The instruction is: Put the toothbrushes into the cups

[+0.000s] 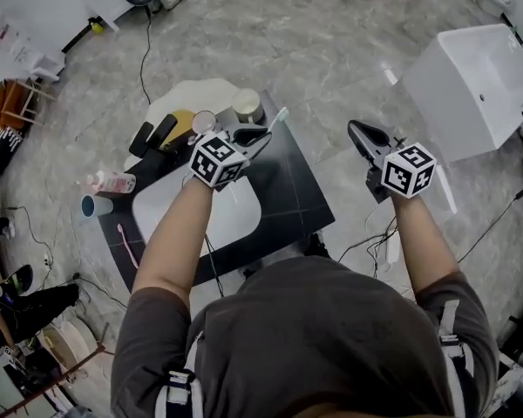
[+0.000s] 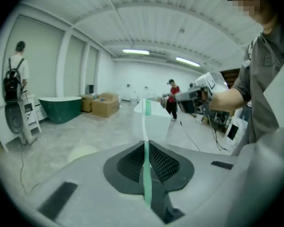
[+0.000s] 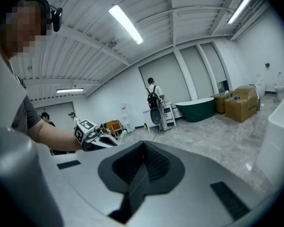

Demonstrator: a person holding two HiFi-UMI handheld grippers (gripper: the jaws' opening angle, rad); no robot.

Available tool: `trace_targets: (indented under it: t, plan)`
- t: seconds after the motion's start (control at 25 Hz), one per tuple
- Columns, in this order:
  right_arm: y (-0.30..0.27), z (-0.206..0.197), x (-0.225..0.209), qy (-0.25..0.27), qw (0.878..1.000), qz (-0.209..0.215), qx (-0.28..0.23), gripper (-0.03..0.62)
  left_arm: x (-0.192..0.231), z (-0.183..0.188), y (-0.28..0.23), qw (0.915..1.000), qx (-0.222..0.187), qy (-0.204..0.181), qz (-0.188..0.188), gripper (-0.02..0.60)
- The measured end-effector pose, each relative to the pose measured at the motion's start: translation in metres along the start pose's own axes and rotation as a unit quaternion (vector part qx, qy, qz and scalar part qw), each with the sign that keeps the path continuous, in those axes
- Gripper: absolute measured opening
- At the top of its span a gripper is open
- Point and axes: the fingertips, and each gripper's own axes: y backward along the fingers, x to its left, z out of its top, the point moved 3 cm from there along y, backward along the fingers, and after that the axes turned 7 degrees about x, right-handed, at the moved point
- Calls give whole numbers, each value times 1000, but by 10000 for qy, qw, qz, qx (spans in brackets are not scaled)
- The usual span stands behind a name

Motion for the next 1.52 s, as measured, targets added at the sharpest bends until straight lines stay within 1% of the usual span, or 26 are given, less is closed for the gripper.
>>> trace_targets:
  t: [0.04, 0.12, 0.2, 0.28, 0.4, 0.48, 0.6, 0.72, 0.8, 0.88, 1.0, 1.08, 1.32, 1.52]
  plan:
    - [-5, 5, 0, 34, 10000, 26, -22, -8, 10, 8, 6, 9993, -296, 203, 131, 28]
    - [-14, 12, 2, 78, 9999, 92, -41, -8, 30, 22, 17, 9941, -840, 545, 407, 28]
    - [-23, 13, 3, 100, 9998, 158, -26, -8, 51, 31, 25, 9852, -1316, 851, 700, 29]
    - [-29, 12, 3, 99, 9997, 207, 16, -8, 71, 37, 31, 9735, -1704, 1149, 999, 29]
    - [-32, 10, -4, 78, 9997, 217, 100, -8, 96, 42, 34, 9539, -2154, 1521, 1430, 28]
    - [-32, 8, -11, 57, 9997, 191, 156, -8, 110, 43, 32, 9425, -2358, 1673, 1674, 29]
    - [-31, 3, -26, 16, 9997, 133, 226, -8, 126, 41, 24, 9313, -2517, 1744, 1973, 29]
    - [-30, -1, -39, -27, 9996, 74, 285, -8, 139, 34, 14, 9249, -2520, 1793, 2212, 29]
    - [-30, -4, -44, -32, 9994, 63, 324, -8, 143, 29, 8, 9234, -2461, 1812, 2320, 29]
    - [-31, -6, -48, -4, 9993, 73, 371, -8, 143, 25, 1, 9253, -2363, 1737, 2402, 29]
    - [-34, -6, -50, 58, 9991, 118, 415, -8, 140, 21, -7, 9307, -2182, 1578, 2475, 29]
    - [-37, -5, -50, 105, 9989, 156, 426, -8, 138, 16, -10, 9321, -2067, 1542, 2542, 29]
    - [-41, 1, -44, 242, 9982, 316, 451, -8, 128, -1, -12, 9301, -1600, 1574, 2906, 29]
    - [-39, 1, -39, 319, 9973, 449, 488, -8, 116, -19, -17, 9259, -1209, 1835, 3073, 29]
